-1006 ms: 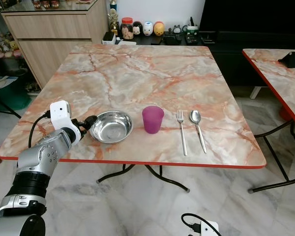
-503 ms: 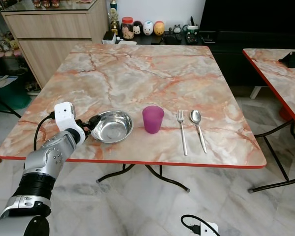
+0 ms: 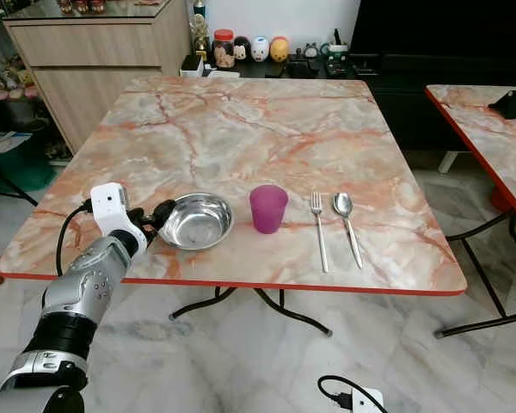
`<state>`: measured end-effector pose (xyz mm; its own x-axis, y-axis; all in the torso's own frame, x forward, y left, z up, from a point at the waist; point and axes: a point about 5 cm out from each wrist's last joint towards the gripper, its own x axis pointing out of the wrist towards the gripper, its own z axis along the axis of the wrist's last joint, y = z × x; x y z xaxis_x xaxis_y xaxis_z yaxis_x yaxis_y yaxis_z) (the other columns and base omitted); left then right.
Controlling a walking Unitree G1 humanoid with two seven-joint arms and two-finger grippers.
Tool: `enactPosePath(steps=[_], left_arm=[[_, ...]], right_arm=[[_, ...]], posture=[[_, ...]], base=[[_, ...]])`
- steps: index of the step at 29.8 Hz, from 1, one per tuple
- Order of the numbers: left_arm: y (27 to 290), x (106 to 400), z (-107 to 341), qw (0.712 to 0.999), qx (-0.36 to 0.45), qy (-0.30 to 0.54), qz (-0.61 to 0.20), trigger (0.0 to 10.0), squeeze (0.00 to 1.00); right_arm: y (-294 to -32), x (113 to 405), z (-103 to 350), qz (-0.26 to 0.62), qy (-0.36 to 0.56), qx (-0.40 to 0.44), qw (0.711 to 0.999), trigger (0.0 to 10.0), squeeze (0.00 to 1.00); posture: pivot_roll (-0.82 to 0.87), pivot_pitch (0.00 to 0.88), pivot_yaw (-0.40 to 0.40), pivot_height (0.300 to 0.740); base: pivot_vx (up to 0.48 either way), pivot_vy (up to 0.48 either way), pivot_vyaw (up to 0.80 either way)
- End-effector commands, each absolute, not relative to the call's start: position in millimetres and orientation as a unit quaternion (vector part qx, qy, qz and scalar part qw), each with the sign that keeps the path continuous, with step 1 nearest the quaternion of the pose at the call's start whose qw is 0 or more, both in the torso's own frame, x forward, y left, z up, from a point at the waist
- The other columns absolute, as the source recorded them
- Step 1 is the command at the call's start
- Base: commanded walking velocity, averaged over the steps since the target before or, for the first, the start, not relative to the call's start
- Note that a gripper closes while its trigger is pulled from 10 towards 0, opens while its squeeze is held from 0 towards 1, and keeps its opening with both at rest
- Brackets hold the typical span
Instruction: Setting the table
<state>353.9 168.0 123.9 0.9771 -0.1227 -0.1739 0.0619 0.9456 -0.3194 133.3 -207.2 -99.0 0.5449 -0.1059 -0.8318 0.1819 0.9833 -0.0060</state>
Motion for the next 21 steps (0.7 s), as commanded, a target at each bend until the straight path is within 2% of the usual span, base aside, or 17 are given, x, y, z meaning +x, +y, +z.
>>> enactPosePath(steps=[1,21], left_arm=[[168.7,352.5,119.7,0.982,-0.154,0.102,-0.048,10.0,0.0],[160.8,354.3,116.9,0.98,-0.153,0.115,-0.055,10.0,0.0]], right_arm=[[-205.3,131.7,-100.2,-0.083,0.476,0.046,0.874,10.0,0.0],[-207.1,130.1,-100.5,-0.086,0.478,0.046,0.873,10.0,0.0]], posture=[[0.04,0.0,-0.016,0.74],[0.04,0.0,-0.016,0.74]], base=[[0.0,0.0,0.0],[0.0,0.0,0.0]])
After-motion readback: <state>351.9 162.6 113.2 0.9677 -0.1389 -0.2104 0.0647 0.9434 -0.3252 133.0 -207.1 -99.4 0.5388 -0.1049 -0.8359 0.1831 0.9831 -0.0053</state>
